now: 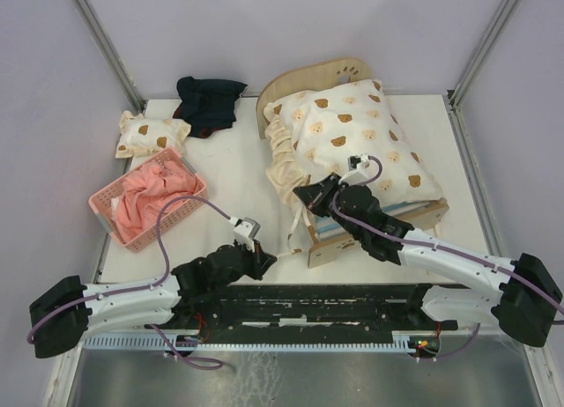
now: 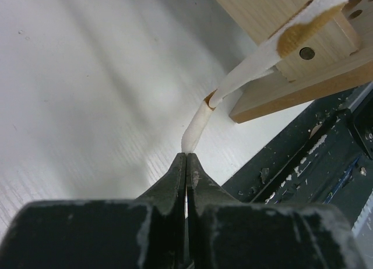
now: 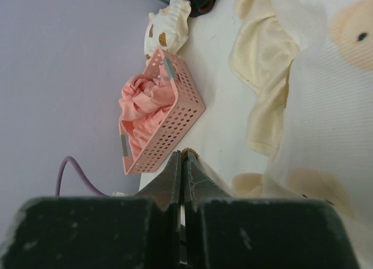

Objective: Set up the pet bed

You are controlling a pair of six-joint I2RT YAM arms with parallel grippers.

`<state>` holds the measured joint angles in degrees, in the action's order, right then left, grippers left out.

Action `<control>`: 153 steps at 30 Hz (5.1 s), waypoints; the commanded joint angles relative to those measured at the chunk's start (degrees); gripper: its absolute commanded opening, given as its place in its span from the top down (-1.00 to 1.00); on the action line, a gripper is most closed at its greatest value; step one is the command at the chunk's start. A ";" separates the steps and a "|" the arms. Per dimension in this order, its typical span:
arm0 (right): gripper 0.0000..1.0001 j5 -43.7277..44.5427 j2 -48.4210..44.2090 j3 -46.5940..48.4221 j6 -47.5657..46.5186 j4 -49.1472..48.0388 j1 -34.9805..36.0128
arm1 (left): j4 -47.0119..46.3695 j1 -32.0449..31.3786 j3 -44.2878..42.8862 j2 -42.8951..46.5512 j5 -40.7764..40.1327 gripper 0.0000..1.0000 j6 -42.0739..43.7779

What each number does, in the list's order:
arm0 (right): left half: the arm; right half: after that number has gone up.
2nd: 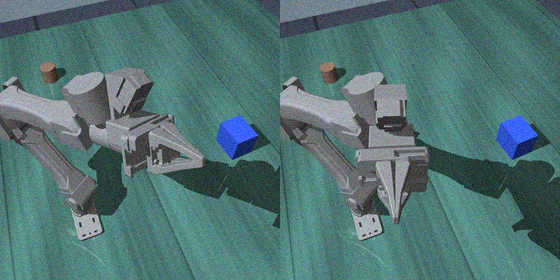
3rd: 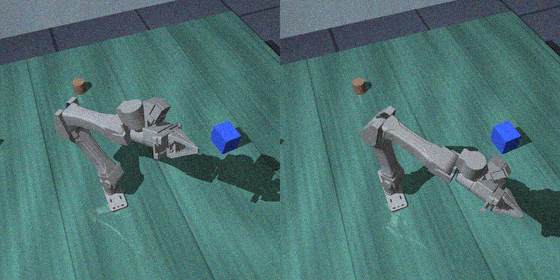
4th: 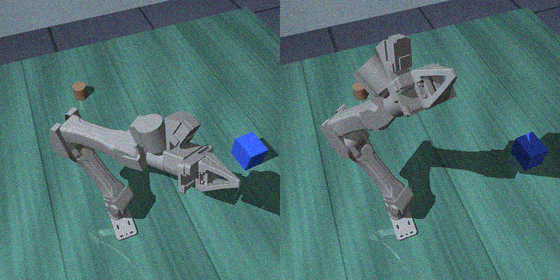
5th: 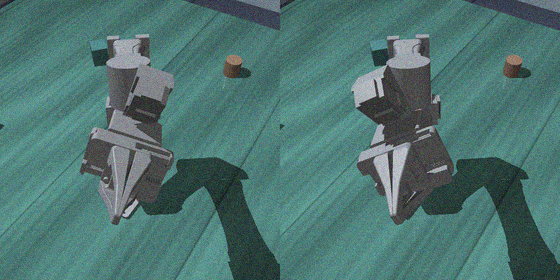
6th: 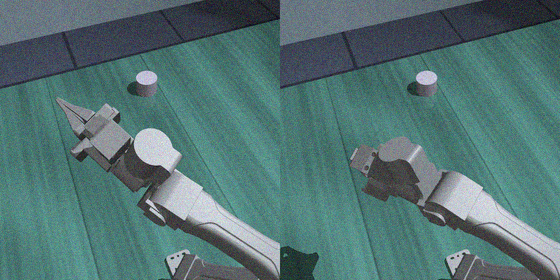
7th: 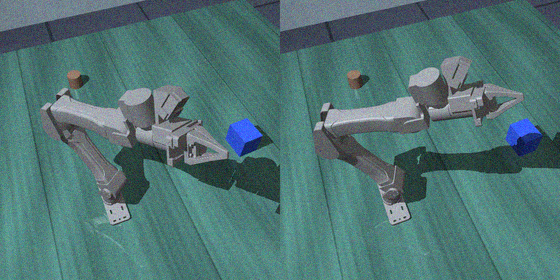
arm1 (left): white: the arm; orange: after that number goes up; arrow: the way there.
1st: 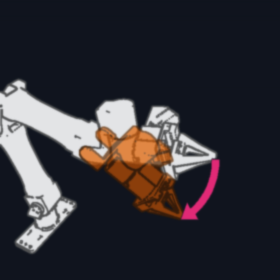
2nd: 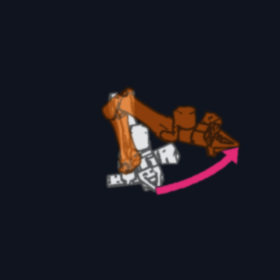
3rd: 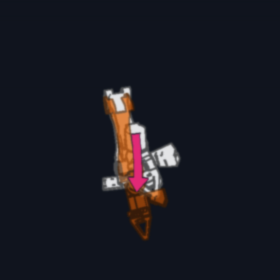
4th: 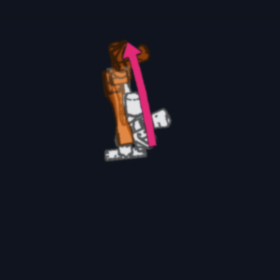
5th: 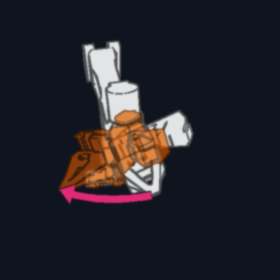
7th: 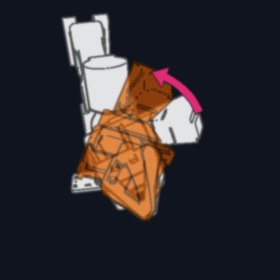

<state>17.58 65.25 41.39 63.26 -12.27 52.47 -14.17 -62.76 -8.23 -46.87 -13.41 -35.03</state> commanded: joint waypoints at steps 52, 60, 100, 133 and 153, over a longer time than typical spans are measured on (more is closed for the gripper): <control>-0.21 32.67 -12.12 11.32 36.36 84.91 -0.10 | -4.19 0.78 -11.75 -11.29 -5.58 0.95 2.91; 0.18 38.89 -9.74 9.40 31.35 82.60 -2.20 | -5.79 1.06 -13.30 -14.39 -3.75 0.95 2.25; 0.13 -9.09 -20.80 10.41 -53.67 42.94 -33.59 | -12.29 16.40 -28.35 -35.30 18.30 0.95 3.19; -0.02 -14.91 13.31 11.17 -137.12 42.25 8.59 | -13.34 24.15 -28.87 -36.96 32.80 0.95 -2.05; 0.22 -4.52 31.87 14.67 -143.90 36.94 8.58 | -13.50 25.32 -28.25 -37.11 34.15 0.95 -2.77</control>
<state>10.70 96.20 54.15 -79.26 26.37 61.01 -24.60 -37.67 -34.98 -83.85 19.66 -36.49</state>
